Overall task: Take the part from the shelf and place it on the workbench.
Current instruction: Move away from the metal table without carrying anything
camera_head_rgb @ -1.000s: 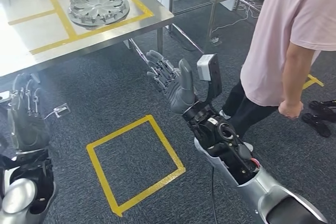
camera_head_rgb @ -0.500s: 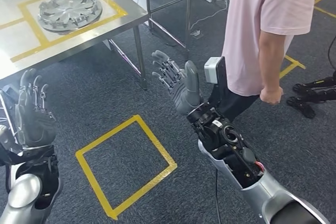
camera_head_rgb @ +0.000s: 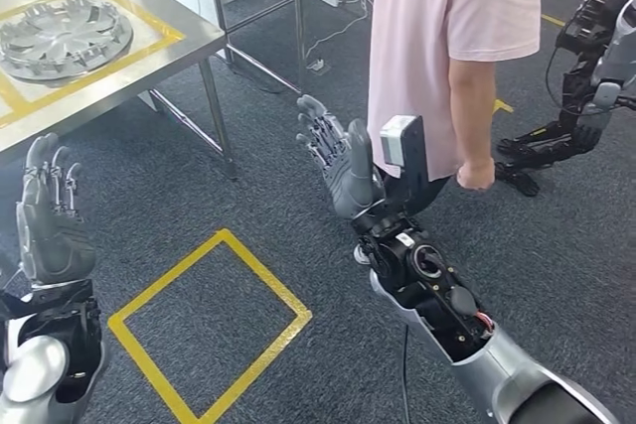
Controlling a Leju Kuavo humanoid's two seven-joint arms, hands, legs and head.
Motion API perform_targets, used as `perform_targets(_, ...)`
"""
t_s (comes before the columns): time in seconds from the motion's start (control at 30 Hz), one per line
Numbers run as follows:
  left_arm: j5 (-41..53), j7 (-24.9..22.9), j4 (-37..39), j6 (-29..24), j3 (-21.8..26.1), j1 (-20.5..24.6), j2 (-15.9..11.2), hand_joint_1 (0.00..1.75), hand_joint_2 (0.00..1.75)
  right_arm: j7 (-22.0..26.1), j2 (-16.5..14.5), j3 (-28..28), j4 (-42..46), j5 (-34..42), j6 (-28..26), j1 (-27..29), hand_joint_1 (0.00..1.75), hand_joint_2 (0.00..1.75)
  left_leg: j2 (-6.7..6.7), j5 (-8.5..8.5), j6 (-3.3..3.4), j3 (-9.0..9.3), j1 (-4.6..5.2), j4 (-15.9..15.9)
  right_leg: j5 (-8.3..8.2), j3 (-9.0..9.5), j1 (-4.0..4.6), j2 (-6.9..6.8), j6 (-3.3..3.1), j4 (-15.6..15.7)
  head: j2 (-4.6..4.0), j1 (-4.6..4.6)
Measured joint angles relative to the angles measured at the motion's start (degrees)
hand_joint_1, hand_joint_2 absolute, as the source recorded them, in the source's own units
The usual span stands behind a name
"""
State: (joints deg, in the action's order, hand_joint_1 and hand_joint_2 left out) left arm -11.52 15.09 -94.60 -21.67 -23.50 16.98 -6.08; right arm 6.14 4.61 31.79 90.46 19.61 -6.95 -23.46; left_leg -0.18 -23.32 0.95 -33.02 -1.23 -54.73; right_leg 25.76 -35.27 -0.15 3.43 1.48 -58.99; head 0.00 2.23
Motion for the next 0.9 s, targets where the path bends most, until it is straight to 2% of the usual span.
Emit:
perform_targets(0.03, -0.1, 0.1, 0.0, 0.2, 0.0, 0.0, 0.0, 0.0, 0.0, 0.1, 0.1, -0.1, 0.1, -0.3, -0.4, 0.3, 0.0, 0.0, 0.48, -0.02, 0.15, 0.03, 0.09, 0.0, 2.01, -1.77, -0.01, -1.42, 0.25, -3.9, 0.0, 0.38)
perform_targets(0.07, -0.2, 0.3, 0.1, 0.2, 0.0, -0.1, 0.1, 0.0, 0.0, 0.2, 0.2, -0.2, 0.2, -0.4, -0.7, 0.6, 0.0, 0.0, 0.98, -0.05, 0.24, 0.02, 0.14, 0.0, 3.93, -3.67, -0.14, -2.24, 0.47, -8.2, 0.0, 0.77)
perform_targets(0.1, -0.2, 0.3, 0.1, 0.3, 0.0, -0.2, 0.1, 0.0, 0.0, 0.3, 0.4, -0.2, 0.3, -0.5, -0.8, 0.9, 0.0, 0.0, 1.51, -0.1, 0.26, 0.02, 0.18, 0.0, 5.12, -5.24, -0.29, -2.64, 0.65, -11.6, 0.0, 0.99)
perform_targets(0.13, -0.3, 0.4, 0.2, 0.3, 0.0, -0.3, 0.1, 0.0, 0.0, 0.3, 0.5, -0.3, 0.3, -0.5, -0.9, 1.3, 0.0, 0.0, 2.03, -0.16, 0.24, 0.05, 0.18, 0.0, 5.23, -5.92, -0.42, -2.85, 0.79, -13.1, 0.0, 1.16)
perform_targets(0.17, -0.3, 0.4, 0.3, 0.3, 0.0, -0.3, 0.1, 0.0, 0.0, 0.3, 0.6, -0.3, 0.3, -0.4, -0.9, 1.6, 0.0, 0.0, 2.53, -0.24, 0.18, 0.13, 0.16, 0.0, 4.21, -5.4, -0.53, -3.02, 0.86, -12.1, 0.0, 1.39)
perform_targets(0.2, -0.3, 0.5, 0.3, 0.3, 0.0, -0.3, 0.2, 0.0, 0.0, 0.3, 0.7, -0.4, 0.4, -0.4, -0.9, 1.8, 0.0, 0.0, 3.02, -0.35, 0.06, 0.28, 0.14, 0.0, 2.25, -3.74, -0.6, -3.42, 0.87, -8.8, 0.0, 1.66)
perform_targets(0.27, -0.3, 0.5, 0.4, 0.3, 0.0, -0.3, 0.3, 0.0, 0.0, 0.4, 0.8, -0.6, 0.6, -0.7, -1.2, 1.8, 0.0, 0.0, 3.94, -0.62, -0.34, 0.63, 0.3, -0.1, -1.13, 0.52, -0.35, -5.3, 0.66, -0.1, 0.0, 2.18)
perform_targets(0.3, -0.4, 0.6, 0.4, 0.4, 0.0, -0.2, 0.3, 0.0, 0.0, 0.4, 0.8, -0.7, 0.8, -1.1, -1.6, 1.8, 0.0, 0.0, 4.34, -0.7, -0.59, 0.74, 0.45, -0.1, -1.91, 2.02, -0.16, -6.06, 0.35, 2.8, 0.0, 2.28)
perform_targets(0.33, -0.4, 0.6, 0.4, 0.5, 0.0, -0.2, 0.3, 0.0, 0.0, 0.4, 0.8, -0.8, 0.9, -1.6, -2.1, 2.0, 0.0, 0.0, 4.76, -0.74, -0.82, 0.79, 0.63, -0.1, -2.0, 2.69, 0.07, -6.43, 0.0, 4.1, 0.0, 2.17)
perform_targets(0.4, -0.6, 0.6, 0.5, 0.7, -0.1, -0.2, 0.3, 0.0, 0.0, 0.4, 0.9, -1.1, 1.3, -2.8, -3.5, 2.7, 0.0, 0.0, 5.72, -0.78, -1.35, 0.92, 0.76, -0.1, -2.04, 2.87, 0.23, -5.56, -0.82, 4.3, 0.0, 1.79)
perform_targets(0.43, -0.6, 0.7, 0.5, 0.8, -0.1, -0.2, 0.3, 0.0, 0.0, 0.5, 1.0, -1.2, 1.5, -3.3, -4.1, 3.2, 0.0, 0.0, 5.61, -1.11, -1.66, 0.95, 0.66, -0.3, -2.19, 2.9, 0.17, -5.02, -1.18, 4.4, 0.0, 1.62)
perform_targets(0.47, -0.7, 0.7, 0.5, 0.8, -0.2, -0.2, 0.4, 0.0, 0.0, 0.5, 1.1, -1.3, 1.8, -3.7, -4.7, 3.6, 0.0, 0.0, 4.83, -1.9, -1.96, 0.62, 0.52, -1.3, -2.36, 2.95, 0.05, -4.52, -1.57, 4.6, 0.0, 1.5)
perform_targets(0.5, -0.7, 0.8, 0.6, 0.7, -0.2, -0.2, 0.3, 0.0, 0.0, 0.6, 1.1, -1.4, 2.1, -4.2, -5.1, 3.8, 0.0, 0.0, 3.58, -3.38, -2.21, -0.42, 0.4, -3.7, -2.55, 2.99, -0.09, -4.0, -1.91, 4.8, 0.0, 1.24)
perform_targets(0.57, -0.7, 1.0, 0.7, 0.7, -0.3, -0.3, 0.3, 0.0, 0.0, 0.8, 1.1, -1.4, 2.4, -4.9, -5.9, 4.6, 0.0, 0.0, 1.12, -7.21, -2.45, -4.3, 0.29, -11.8, -2.75, 2.85, -0.17, -2.96, -2.32, 4.8, 0.0, 0.41)
perform_targets(0.6, -0.7, 1.0, 0.9, 0.7, -0.3, -0.5, 0.3, 0.0, 0.0, 0.9, 1.1, -1.4, 2.5, -5.2, -6.2, 5.1, 0.0, 0.0, 0.67, -8.57, -2.48, -6.33, 0.3, -15.7, -2.8, 2.77, -0.11, -2.37, -2.41, 4.8, 0.0, 0.06)
perform_targets(0.63, -0.7, 1.0, 1.0, 0.6, -0.4, -0.6, 0.3, 0.0, 0.0, 0.9, 1.1, -1.3, 2.6, -5.4, -6.4, 5.6, 0.0, 0.0, 0.54, -8.83, -2.44, -7.53, 0.31, -17.8, -2.84, 2.73, -0.06, -1.77, -2.46, 4.8, 0.0, -0.16)
perform_targets(0.67, -0.7, 1.0, 1.1, 0.6, -0.4, -0.7, 0.3, 0.0, 0.0, 1.0, 1.1, -1.3, 2.7, -5.5, -6.6, 6.0, 0.0, 0.0, 0.48, -7.89, -2.29, -7.56, 0.32, -17.4, -2.87, 2.73, 0.0, -1.1, -2.48, 4.8, 0.0, -0.33)
perform_targets(0.7, -0.7, 1.0, 1.2, 0.6, -0.4, -0.8, 0.3, 0.0, 0.0, 1.0, 1.1, -1.3, 2.7, -5.5, -6.6, 6.3, 0.0, 0.0, 0.32, -6.03, -2.06, -6.46, 0.32, -14.8, -2.9, 2.75, 0.04, -0.43, -2.49, 4.8, 0.0, -0.49)
perform_targets(0.77, -0.7, 1.1, 1.3, 0.6, -0.4, -0.7, 0.3, 0.0, 0.0, 1.1, 1.1, -1.2, 3.0, -5.5, -6.8, 6.5, 0.0, 0.0, -1.31, -1.9, -1.39, -2.4, 0.3, -6.0, -2.95, 2.71, 0.2, 0.81, -2.36, 4.7, 0.0, -0.79)
perform_targets(0.8, -0.7, 1.2, 1.3, 0.5, -0.4, -0.7, 0.3, 0.0, 0.0, 1.2, 1.1, -1.2, 3.2, -5.5, -6.8, 6.5, 0.0, 0.0, -2.03, -0.75, -1.21, -0.91, 0.29, -2.7, -2.98, 2.59, 0.24, 1.32, -2.2, 4.6, 0.0, -0.81)
perform_targets(0.83, -0.7, 1.3, 1.4, 0.5, -0.5, -0.7, 0.3, 0.0, 0.0, 1.2, 1.1, -1.2, 3.3, -5.5, -6.9, 6.6, 0.0, 0.0, -2.6, -0.27, -1.09, -0.04, 0.35, -0.7, -3.02, 2.42, 0.22, 1.8, -1.95, 4.6, 0.0, -0.79)
perform_targets(0.9, -0.6, 1.5, 1.5, 0.3, -0.5, -0.6, 0.3, 0.0, 0.0, 1.4, 1.1, -1.2, 3.4, -5.6, -7.0, 6.9, 0.0, 0.0, -2.08, -0.23, -0.96, 0.2, 0.45, 0.0, -3.17, 2.1, 0.04, 2.68, -1.28, 4.7, 0.0, -0.73)
